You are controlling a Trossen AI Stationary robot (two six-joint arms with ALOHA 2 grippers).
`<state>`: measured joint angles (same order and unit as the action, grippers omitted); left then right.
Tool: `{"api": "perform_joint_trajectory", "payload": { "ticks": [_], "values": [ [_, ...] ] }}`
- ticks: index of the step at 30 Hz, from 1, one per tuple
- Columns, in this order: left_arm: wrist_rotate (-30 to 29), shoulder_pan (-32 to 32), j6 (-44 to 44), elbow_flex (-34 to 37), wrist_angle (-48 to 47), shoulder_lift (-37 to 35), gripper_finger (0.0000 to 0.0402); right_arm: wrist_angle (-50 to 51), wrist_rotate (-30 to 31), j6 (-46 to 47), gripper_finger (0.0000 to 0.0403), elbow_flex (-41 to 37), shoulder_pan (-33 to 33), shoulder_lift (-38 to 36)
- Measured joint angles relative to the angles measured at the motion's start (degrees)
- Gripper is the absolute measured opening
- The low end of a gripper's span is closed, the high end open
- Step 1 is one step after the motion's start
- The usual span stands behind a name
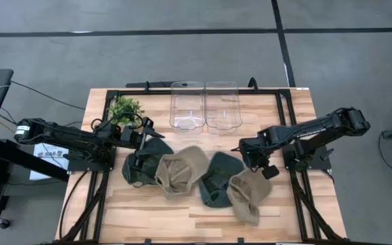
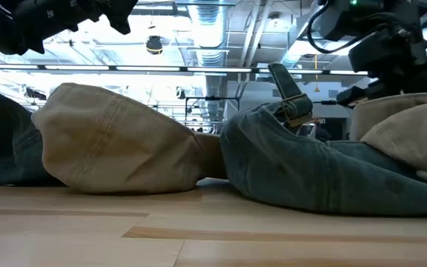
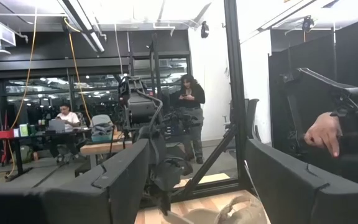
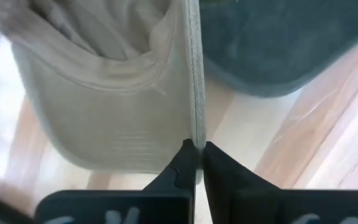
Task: Pick & Place hat
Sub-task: Put the right brown cap into the right transparent bin
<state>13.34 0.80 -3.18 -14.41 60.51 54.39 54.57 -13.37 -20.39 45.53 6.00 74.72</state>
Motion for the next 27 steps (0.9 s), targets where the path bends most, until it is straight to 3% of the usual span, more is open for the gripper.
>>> {"api": "perform_joint_trajectory", "payload": {
  "ticks": [8,17,24,27],
  "values": [
    [0.0,0.0,0.0,0.0,0.0,0.0,0.0264,2.9,-6.1,5.2,0.0003,0.0,0.0,-6.8],
    [0.0,0.0,0.0,0.0,0.0,0.0,0.0264,-1.9,-6.3,8.9,0.0001,0.0,0.0,-24.4],
    [0.0,0.0,0.0,0.0,0.0,0.0,0.0264,-12.6,0.4,11.8,0.0001,0.0,0.0,-36.4],
    [0.0,0.0,0.0,0.0,0.1,0.0,0.0264,-17.7,6.1,13.4,0.0001,0.0,0.0,-39.2]
  ]
}}
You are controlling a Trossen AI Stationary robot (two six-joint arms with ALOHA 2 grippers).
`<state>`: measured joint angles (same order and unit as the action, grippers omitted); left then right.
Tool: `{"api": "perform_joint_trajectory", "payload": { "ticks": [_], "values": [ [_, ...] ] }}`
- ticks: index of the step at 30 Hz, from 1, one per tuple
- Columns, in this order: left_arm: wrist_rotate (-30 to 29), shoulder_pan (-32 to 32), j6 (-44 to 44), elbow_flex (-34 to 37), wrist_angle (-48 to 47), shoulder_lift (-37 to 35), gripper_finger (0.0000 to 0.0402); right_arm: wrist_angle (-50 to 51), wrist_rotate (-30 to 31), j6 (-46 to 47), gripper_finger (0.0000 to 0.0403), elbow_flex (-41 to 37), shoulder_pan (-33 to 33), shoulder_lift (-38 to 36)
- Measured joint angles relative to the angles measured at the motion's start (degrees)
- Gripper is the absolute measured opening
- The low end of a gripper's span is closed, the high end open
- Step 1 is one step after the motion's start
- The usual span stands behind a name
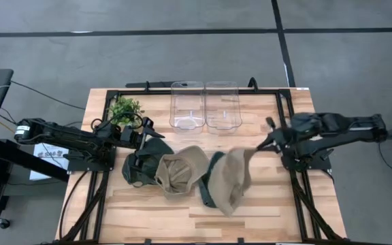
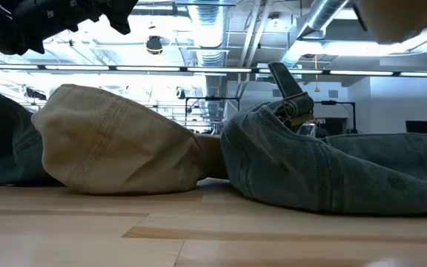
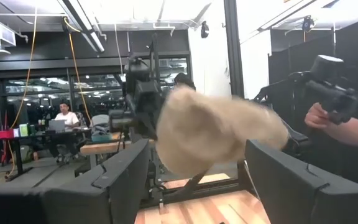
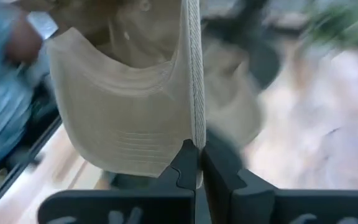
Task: Pick & Place hat
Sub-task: Put the right brown cap into the right transparent bin
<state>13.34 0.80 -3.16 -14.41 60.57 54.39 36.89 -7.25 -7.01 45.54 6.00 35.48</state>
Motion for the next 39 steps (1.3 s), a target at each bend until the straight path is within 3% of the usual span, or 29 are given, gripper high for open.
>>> {"api": "perform_joint_trajectory", "payload": {
  "ticks": [9,18,21,27,32,39],
  "values": [
    [0.0,0.0,0.0,0.0,2.4,0.0,0.0264,-9.9,21.1,6.9,0.0004,0.0,-2.4,-1.5],
    [0.0,0.0,0.0,0.0,2.4,0.0,0.0264,-23.0,34.1,14.4,0.0002,-8.7,-12.6,-4.3],
    [0.0,0.0,0.0,0.0,2.4,0.0,0.0264,-31.6,31.0,20.0,0.0002,-14.7,-17.9,-6.9],
    [0.0,0.0,0.0,0.0,2.3,0.0,0.0264,-44.5,12.2,29.3,0.0002,-22.9,-24.7,-9.4],
    [0.0,0.0,-5.6,0.0,2.3,0.0,0.0264,-48.4,11.1,30.9,0.0002,-28.6,-25.2,-9.4],
    [0.0,0.0,-8.8,0.1,2.4,1.7,0.0264,-63.6,5.8,36.8,0.0001,-39.5,-24.2,-9.3]
  ]
}}
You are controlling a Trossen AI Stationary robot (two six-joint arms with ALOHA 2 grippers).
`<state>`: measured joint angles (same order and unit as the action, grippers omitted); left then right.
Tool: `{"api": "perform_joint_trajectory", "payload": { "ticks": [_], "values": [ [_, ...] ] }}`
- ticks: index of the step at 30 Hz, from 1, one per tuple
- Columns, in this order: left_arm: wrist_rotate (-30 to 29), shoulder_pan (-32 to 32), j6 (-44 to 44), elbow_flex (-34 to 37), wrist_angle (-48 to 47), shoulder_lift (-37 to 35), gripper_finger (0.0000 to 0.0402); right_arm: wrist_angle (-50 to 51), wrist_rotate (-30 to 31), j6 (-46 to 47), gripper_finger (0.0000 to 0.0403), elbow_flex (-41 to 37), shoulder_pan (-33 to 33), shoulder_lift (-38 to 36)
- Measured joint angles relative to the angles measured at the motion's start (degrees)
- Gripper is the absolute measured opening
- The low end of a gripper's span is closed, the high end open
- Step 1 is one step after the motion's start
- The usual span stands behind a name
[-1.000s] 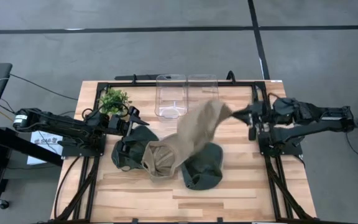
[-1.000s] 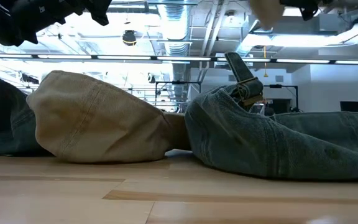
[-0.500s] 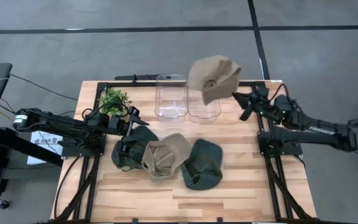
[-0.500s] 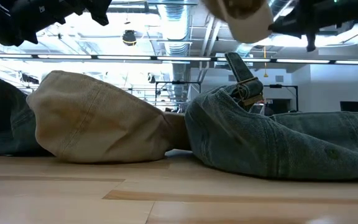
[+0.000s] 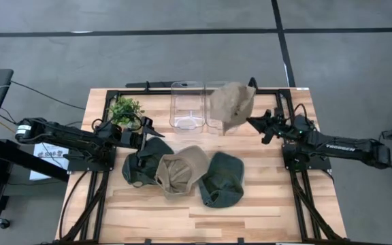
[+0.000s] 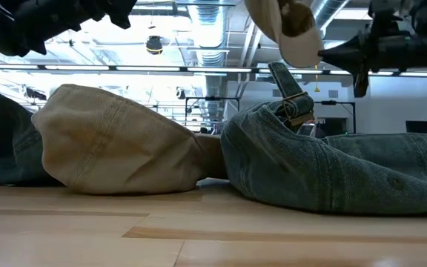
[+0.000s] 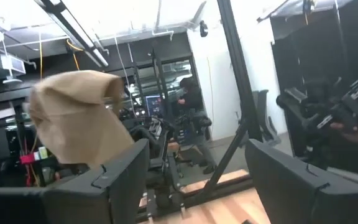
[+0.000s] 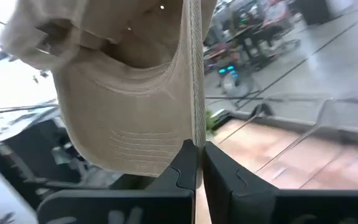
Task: Pick & Place hat
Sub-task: Put the right brown cap into the right transparent bin
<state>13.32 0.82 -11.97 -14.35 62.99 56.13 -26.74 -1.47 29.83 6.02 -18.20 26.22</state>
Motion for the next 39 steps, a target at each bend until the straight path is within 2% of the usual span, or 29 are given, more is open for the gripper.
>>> {"api": "perform_joint_trajectory", "payload": {
  "ticks": [9,14,19,22,26,31,36,39],
  "values": [
    [-0.5,0.1,-2.0,0.0,0.3,1.1,0.0264,-4.4,1.5,-1.0,0.0001,-4.3,4.9,0.0],
    [-7.1,2.3,-2.7,-2.5,0.5,4.1,0.0264,-4.2,3.4,-3.0,0.0001,-4.5,7.9,0.0],
    [-14.1,4.8,-5.0,-11.2,0.1,14.4,0.0264,-4.2,5.4,-4.8,0.0001,-4.5,10.5,0.0],
    [-20.4,5.6,-8.0,-17.0,-1.1,20.5,0.0264,-3.6,6.0,-5.2,0.0002,-4.5,11.3,0.0],
    [-28.4,5.5,-13.1,-24.2,-1.2,23.3,0.0264,-3.6,6.1,-7.0,0.0002,-4.5,11.9,0.0],
    [-28.7,5.6,-19.8,-31.8,-3.4,21.5,0.0264,-3.5,6.2,-8.1,0.0002,-4.5,11.8,0.5],
    [-28.8,5.5,-23.2,-41.9,-15.9,21.7,0.0264,-3.5,8.8,-8.9,0.0002,-4.5,11.7,2.1],
    [-28.8,5.6,-25.5,-47.1,-19.5,23.2,0.0264,-3.8,9.4,-9.3,0.0002,-4.5,11.7,3.1]
  ]
}}
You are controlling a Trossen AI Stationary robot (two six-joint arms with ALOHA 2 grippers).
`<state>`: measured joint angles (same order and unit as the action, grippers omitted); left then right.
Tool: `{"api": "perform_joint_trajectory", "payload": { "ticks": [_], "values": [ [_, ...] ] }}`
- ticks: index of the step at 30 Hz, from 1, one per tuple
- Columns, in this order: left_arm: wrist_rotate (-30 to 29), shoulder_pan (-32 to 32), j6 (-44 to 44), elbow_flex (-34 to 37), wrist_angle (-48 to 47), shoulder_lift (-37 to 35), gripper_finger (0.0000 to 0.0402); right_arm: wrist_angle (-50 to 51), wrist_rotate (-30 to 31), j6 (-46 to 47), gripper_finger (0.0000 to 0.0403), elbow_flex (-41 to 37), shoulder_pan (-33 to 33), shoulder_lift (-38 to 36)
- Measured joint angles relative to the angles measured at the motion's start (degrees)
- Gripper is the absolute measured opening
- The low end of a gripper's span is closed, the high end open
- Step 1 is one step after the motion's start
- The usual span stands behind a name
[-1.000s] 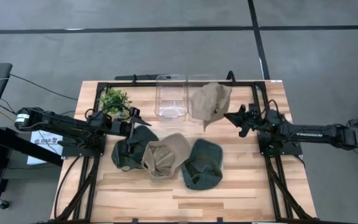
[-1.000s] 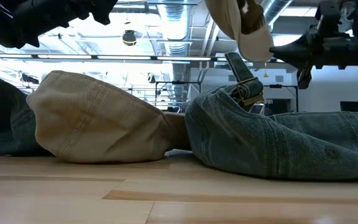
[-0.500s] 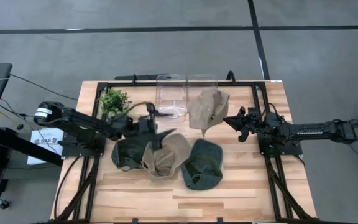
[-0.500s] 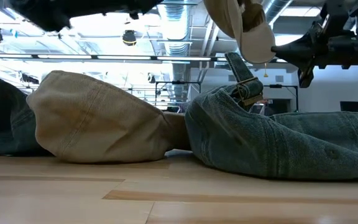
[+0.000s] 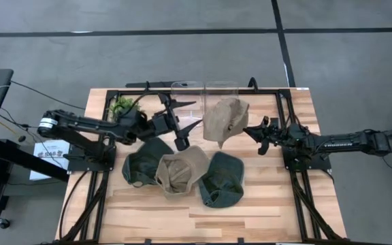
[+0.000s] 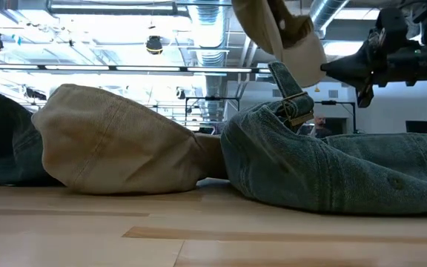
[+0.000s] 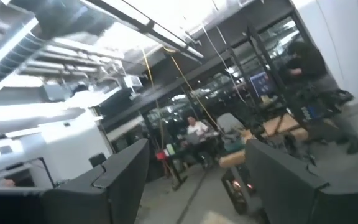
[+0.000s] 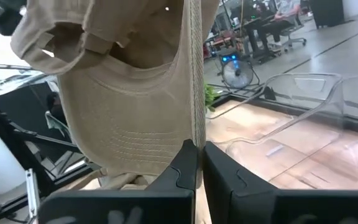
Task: Pick & Place hat
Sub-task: Put the right brown cap into the right transparent bin
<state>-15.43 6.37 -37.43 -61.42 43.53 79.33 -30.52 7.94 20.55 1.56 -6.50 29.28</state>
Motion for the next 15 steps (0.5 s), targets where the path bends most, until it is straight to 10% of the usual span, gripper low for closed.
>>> {"api": "perform_joint_trajectory", "payload": {
  "ticks": [15],
  "values": [
    [0.0,-2.1,-7.7,-16.5,-6.0,15.5,0.0264,-1.3,1.4,-1.1,0.0002,0.0,0.0,0.1]
  ]
}}
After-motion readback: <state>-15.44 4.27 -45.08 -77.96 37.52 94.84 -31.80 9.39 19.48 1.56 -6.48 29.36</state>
